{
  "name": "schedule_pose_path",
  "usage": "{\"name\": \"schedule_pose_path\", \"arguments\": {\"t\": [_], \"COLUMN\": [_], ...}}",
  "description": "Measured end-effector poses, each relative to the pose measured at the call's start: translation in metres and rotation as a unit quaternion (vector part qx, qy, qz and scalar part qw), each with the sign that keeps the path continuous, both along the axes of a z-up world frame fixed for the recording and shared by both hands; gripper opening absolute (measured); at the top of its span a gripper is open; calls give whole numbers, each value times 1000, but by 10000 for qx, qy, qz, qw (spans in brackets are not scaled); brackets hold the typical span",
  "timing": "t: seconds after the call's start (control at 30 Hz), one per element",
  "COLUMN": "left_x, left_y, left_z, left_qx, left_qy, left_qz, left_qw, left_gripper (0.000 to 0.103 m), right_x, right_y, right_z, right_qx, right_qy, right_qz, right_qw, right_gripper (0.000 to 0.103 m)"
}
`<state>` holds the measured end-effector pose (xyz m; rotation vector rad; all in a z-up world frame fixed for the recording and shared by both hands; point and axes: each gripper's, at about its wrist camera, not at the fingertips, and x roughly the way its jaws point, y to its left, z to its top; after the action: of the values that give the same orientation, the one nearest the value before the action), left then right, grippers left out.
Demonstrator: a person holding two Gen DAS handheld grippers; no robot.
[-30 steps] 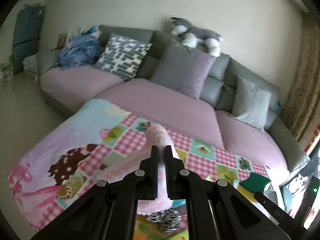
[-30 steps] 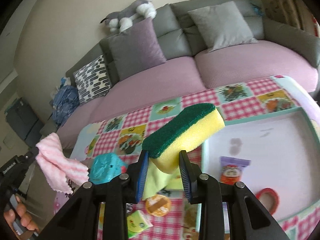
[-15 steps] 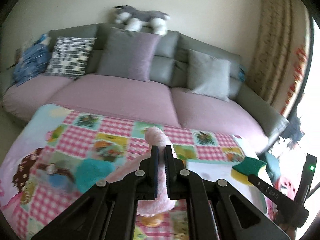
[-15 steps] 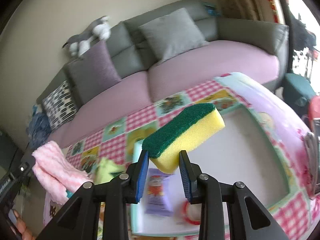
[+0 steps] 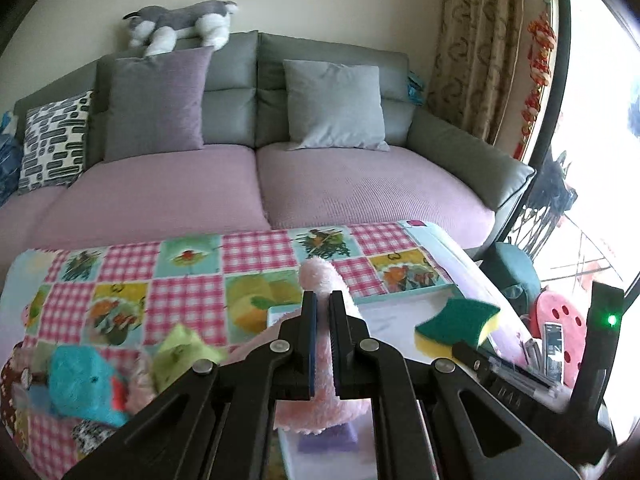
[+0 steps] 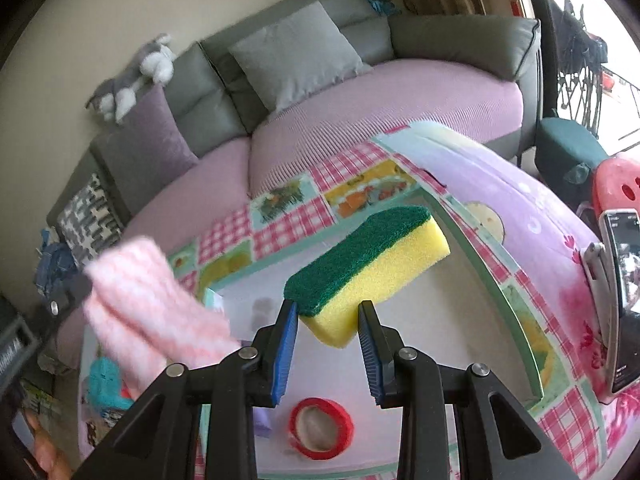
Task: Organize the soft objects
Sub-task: 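Open the right gripper to drop the sponge into the tray while the left gripper releases the towel there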
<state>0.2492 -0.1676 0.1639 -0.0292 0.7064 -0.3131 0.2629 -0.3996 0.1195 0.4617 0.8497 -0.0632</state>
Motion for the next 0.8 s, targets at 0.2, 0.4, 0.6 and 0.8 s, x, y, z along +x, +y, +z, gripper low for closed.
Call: {"name": "schedule_pose_path", "arguments": {"t": [0.2,0.4,0.6,0.8], "left_x": [33,49,56,57], "left_y": [-18,-24,-25,-25], "left_z": [-50,-92,-119,-131], "left_qx": [-44,-14,152,236], "left_qy": [573,1063,1295,1405], "left_qz": [-49,74,216,266], "left_qw": [9983,9943,9912,9894], "left_gripper": [6,6,6,6], "right_x": [12,16,20,20], "right_y": [-4,-6,-10,-13], "right_z": [-36,-50,-64,-65], "right_qx": [12,6,46,-21], "right_qy": [663,886,1124,1213], "right_qz": [29,90,10,-55], "right_qw": [9978,9960,9937,9926], "right_gripper": [33,33,33,33]}}
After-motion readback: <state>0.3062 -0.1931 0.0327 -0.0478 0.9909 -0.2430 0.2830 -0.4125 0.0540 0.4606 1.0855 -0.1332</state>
